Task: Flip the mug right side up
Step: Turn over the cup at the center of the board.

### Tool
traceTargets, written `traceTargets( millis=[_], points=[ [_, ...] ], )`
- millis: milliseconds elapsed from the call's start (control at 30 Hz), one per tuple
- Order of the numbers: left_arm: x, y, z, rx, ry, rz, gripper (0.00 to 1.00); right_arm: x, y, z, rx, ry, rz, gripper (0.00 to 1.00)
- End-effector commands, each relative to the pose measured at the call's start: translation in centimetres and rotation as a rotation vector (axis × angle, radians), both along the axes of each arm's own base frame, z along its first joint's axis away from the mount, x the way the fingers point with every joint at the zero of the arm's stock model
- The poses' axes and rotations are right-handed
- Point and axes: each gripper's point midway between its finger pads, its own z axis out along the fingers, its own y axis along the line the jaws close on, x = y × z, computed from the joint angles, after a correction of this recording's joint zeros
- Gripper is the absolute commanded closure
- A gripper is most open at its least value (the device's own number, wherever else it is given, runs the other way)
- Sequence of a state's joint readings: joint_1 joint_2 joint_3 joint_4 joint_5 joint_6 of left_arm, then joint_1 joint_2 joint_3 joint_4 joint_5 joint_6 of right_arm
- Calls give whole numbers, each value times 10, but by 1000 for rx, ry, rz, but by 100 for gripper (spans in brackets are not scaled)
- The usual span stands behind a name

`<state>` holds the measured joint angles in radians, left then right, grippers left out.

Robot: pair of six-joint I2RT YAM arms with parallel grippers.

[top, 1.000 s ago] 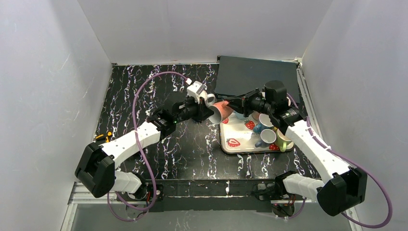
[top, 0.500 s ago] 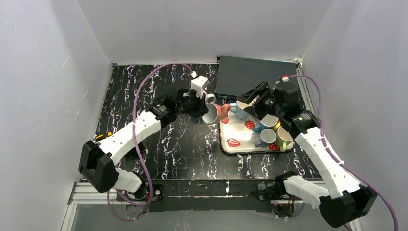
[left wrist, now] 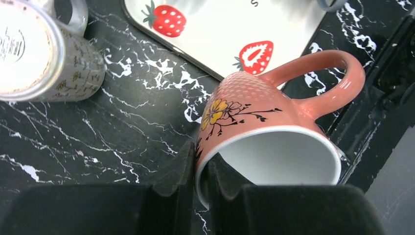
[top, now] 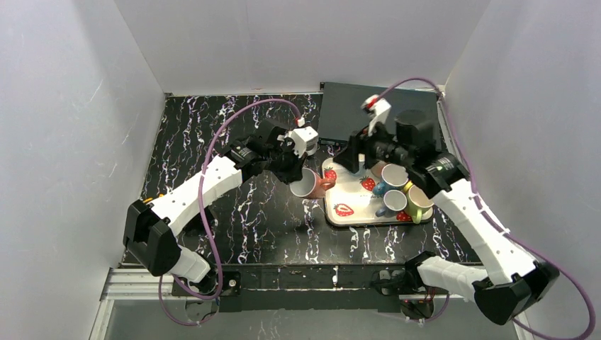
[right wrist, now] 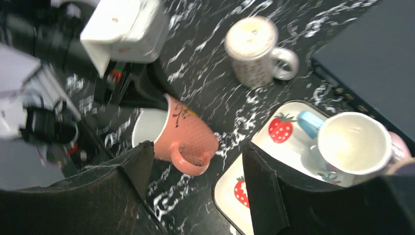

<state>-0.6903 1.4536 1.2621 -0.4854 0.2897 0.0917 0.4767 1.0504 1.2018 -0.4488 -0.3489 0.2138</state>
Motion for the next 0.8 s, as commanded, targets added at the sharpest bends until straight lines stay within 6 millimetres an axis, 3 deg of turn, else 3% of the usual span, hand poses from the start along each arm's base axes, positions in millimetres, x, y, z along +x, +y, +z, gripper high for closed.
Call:
traceTargets(
  millis=[0, 167, 333, 533, 767],
  points=[
    [-7, -20, 39, -88, -69, -147, 100, -32, 29, -19, -207, -158, 286, 27],
    [-12, -18, 33, -58, -56, -202, 100, -73, 60, -55, -405, -267, 518, 29],
    [-18, -13, 29, -37, -53, -232, 100, -71, 63, -54, -435, -327, 525, 32],
    [-30, -17, 34, -75, -38, -296, 100, -79, 58, -74, -534, -285, 607, 35],
    [-34, -18, 34, -84, -32, -313, 100, -72, 58, -86, -592, -276, 587, 56]
  ],
)
